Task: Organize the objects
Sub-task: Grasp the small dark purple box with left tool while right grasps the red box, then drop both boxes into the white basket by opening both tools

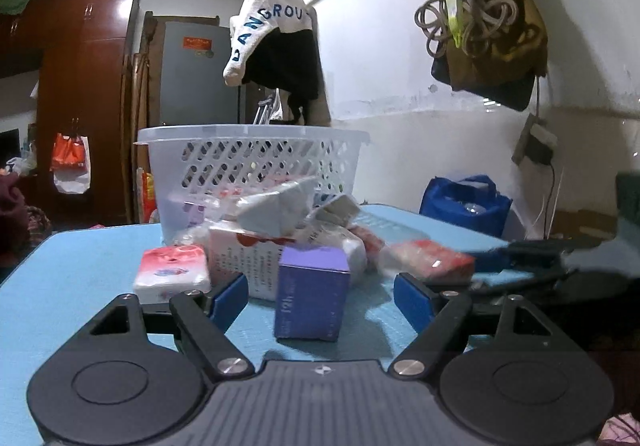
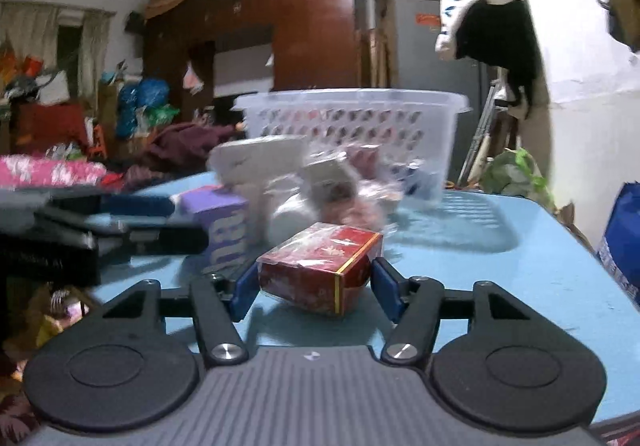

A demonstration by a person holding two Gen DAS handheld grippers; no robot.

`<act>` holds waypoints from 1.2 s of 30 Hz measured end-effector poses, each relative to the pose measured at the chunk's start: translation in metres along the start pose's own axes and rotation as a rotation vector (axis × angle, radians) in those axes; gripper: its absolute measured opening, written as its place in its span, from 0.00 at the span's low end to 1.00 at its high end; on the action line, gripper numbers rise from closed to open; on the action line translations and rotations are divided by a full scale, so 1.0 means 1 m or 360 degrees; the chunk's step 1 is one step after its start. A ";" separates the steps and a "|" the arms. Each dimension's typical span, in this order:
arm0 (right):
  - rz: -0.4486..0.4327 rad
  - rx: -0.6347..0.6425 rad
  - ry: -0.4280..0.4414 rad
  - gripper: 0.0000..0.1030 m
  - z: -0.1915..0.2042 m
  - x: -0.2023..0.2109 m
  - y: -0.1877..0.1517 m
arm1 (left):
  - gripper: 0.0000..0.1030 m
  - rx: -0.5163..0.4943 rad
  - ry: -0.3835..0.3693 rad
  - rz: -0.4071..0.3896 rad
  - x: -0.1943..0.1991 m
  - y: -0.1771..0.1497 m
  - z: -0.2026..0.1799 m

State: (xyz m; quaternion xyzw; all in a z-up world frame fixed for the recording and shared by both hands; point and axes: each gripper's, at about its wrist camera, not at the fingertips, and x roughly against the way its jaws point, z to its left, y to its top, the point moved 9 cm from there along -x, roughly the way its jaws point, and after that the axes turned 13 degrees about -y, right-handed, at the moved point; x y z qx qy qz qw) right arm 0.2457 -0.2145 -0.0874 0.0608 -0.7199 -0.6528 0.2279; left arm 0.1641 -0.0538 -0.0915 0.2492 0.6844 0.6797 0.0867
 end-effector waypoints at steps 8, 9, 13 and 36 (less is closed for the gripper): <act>-0.0009 -0.0032 -0.0063 0.61 -0.015 0.003 -0.002 | 0.42 0.0065 0.0027 -0.0036 -0.007 0.001 0.002; -0.0014 -0.0033 -0.0064 0.61 -0.015 0.004 -0.002 | 0.42 0.0073 0.0026 -0.0059 -0.003 0.003 0.003; -0.0030 -0.0053 -0.0049 0.61 -0.016 0.006 -0.001 | 0.42 0.0048 0.0028 -0.0124 0.009 0.010 0.002; -0.0079 0.0099 -0.0024 0.69 -0.036 -0.160 0.173 | 0.56 0.0137 0.0118 0.0012 -0.131 0.187 0.123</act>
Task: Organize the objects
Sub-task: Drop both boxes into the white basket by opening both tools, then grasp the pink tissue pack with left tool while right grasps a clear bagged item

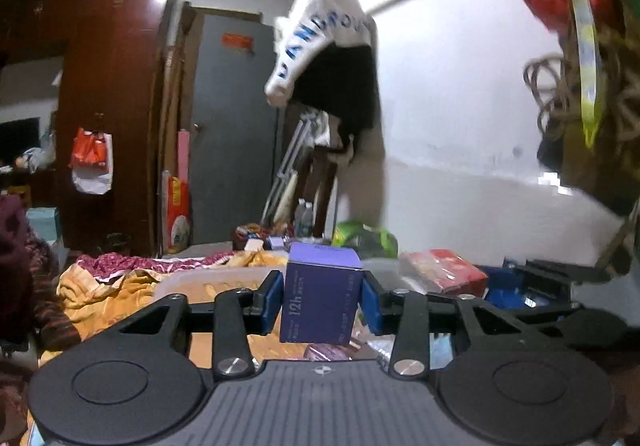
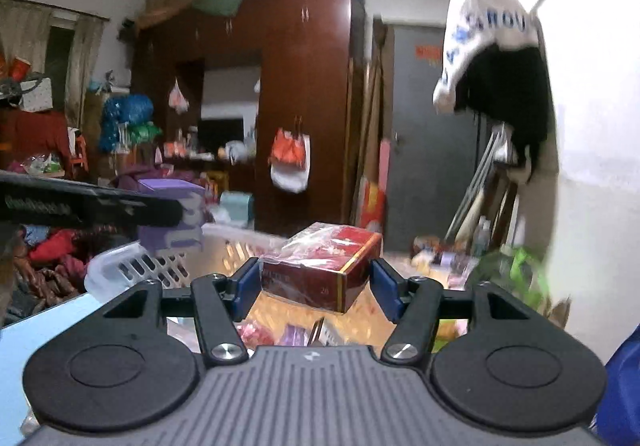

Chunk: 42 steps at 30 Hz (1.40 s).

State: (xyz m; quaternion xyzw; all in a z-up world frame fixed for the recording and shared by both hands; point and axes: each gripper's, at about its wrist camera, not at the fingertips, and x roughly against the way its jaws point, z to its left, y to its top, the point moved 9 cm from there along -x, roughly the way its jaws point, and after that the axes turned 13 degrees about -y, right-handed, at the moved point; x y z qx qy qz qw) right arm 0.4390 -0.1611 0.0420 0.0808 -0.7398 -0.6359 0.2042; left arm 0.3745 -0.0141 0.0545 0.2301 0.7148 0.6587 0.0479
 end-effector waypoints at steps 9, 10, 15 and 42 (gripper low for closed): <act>-0.0100 -0.0047 0.0020 1.00 -0.004 0.081 -0.027 | 0.84 -0.0079 -0.0020 -0.0067 0.072 -0.030 -0.026; -0.0076 -0.0052 0.0024 1.00 -0.002 0.091 -0.042 | 0.85 -0.0071 -0.0011 -0.0087 0.088 -0.043 -0.028; 0.0097 -0.0033 0.0163 1.00 0.017 0.100 -0.095 | 0.85 0.0032 0.0099 -0.0008 0.122 -0.102 -0.016; 0.0115 -0.0128 0.0238 0.52 0.030 0.097 -0.103 | 0.56 -0.0029 0.0358 0.0421 0.102 -0.172 -0.007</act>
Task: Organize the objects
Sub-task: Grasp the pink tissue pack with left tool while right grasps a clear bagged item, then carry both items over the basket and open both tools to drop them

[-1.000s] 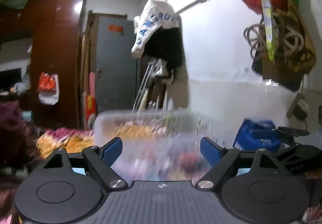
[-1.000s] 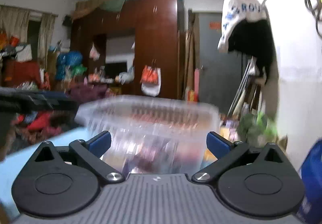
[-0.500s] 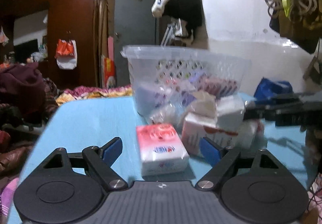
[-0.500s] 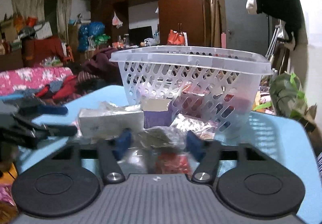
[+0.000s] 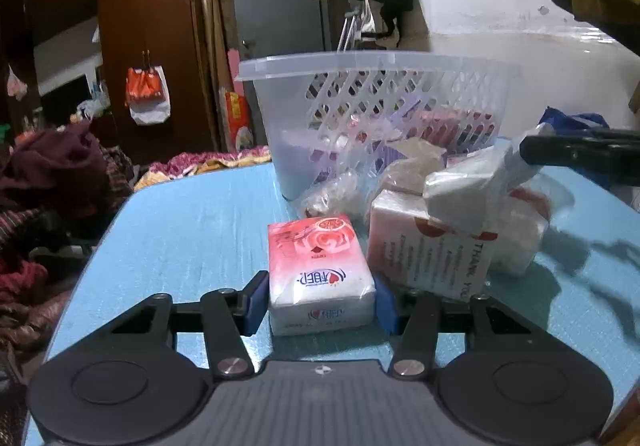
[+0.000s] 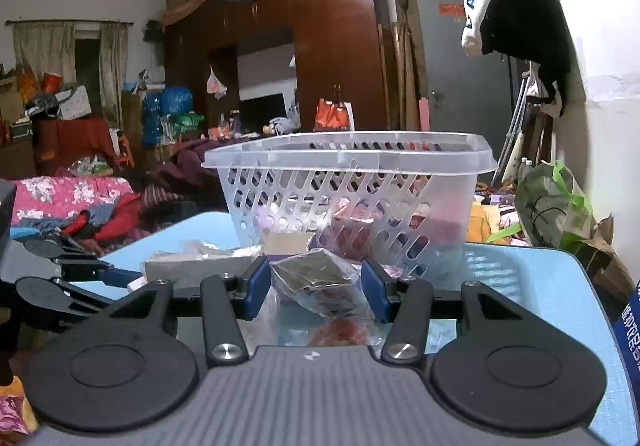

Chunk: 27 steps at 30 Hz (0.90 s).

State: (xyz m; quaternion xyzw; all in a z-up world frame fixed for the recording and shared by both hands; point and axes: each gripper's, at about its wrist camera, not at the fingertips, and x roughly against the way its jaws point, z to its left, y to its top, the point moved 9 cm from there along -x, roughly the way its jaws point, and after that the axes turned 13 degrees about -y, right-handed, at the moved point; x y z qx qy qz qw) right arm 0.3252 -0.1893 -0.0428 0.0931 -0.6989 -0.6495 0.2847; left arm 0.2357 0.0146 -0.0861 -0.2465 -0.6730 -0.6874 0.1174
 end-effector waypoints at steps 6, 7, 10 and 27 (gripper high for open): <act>-0.0074 -0.0035 0.0009 0.52 -0.004 0.005 0.003 | 0.56 0.0027 -0.0088 -0.0201 0.018 0.002 -0.002; -0.0090 -0.0042 0.0001 0.52 -0.005 0.006 0.004 | 0.56 0.0042 -0.0100 -0.0238 0.021 0.003 -0.001; -0.0111 -0.0032 -0.0005 0.52 -0.004 0.007 0.005 | 0.56 0.0071 -0.0111 -0.0294 0.025 0.003 0.001; -0.0458 0.0084 -0.0051 0.52 0.008 0.034 0.109 | 0.56 0.0021 -0.0258 -0.0778 0.071 0.126 -0.012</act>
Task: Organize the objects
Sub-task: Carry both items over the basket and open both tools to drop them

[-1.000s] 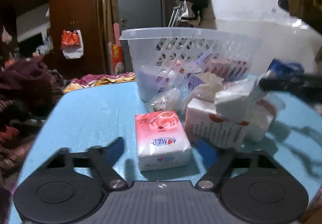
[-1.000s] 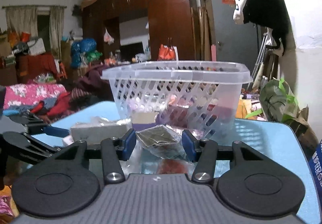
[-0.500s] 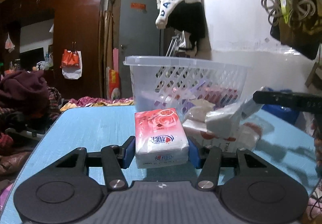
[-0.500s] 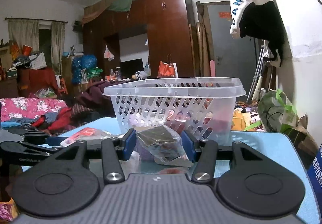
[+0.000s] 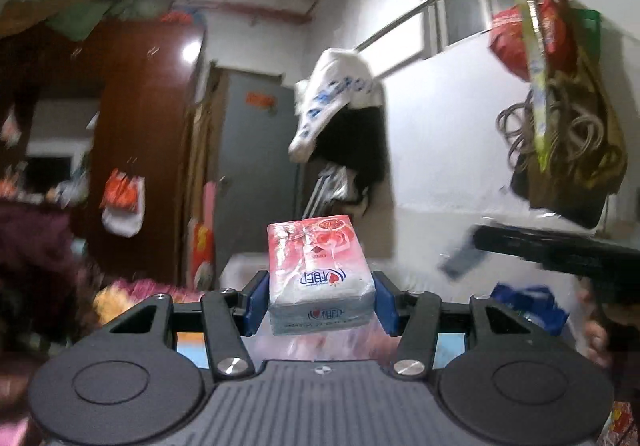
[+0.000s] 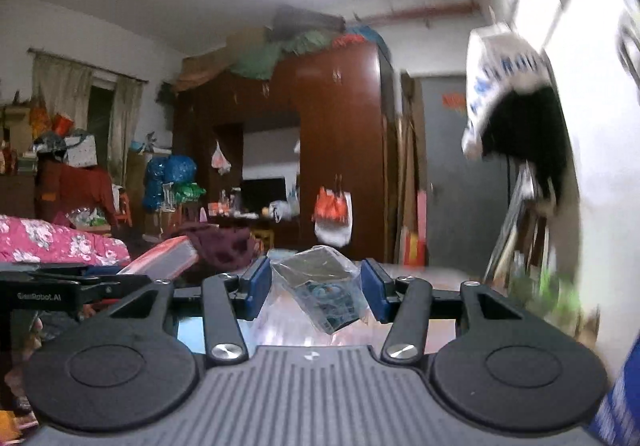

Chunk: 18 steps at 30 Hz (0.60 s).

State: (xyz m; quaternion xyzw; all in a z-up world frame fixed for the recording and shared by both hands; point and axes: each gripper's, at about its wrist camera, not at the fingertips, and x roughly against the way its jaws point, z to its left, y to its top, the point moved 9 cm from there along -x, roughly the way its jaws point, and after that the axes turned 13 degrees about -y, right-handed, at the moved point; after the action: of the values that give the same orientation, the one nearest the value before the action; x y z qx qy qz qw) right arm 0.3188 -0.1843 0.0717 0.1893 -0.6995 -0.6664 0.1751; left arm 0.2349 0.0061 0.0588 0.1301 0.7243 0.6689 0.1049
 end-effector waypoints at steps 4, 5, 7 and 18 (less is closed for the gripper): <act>0.0066 0.0090 -0.0028 0.52 -0.002 -0.068 0.026 | 0.56 -0.0012 0.0048 0.0142 -0.075 0.022 0.015; 0.0113 0.0081 -0.0019 0.52 -0.003 -0.083 0.023 | 0.56 -0.0001 0.0052 0.0210 -0.093 0.018 0.021; 0.0210 0.0129 -0.0065 0.52 -0.006 -0.108 0.009 | 0.61 0.0006 0.0057 0.0331 -0.118 0.004 0.029; 0.0143 0.0059 -0.0158 1.00 -0.017 -0.024 -0.025 | 0.90 -0.0135 -0.0110 0.0214 -0.042 -0.026 -0.010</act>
State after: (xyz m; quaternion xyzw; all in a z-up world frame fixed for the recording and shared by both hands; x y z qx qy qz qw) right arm 0.3492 -0.1884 0.0478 0.1278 -0.7274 -0.6534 0.1663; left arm 0.2702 -0.0193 0.0328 0.1969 0.6809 0.6997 0.0902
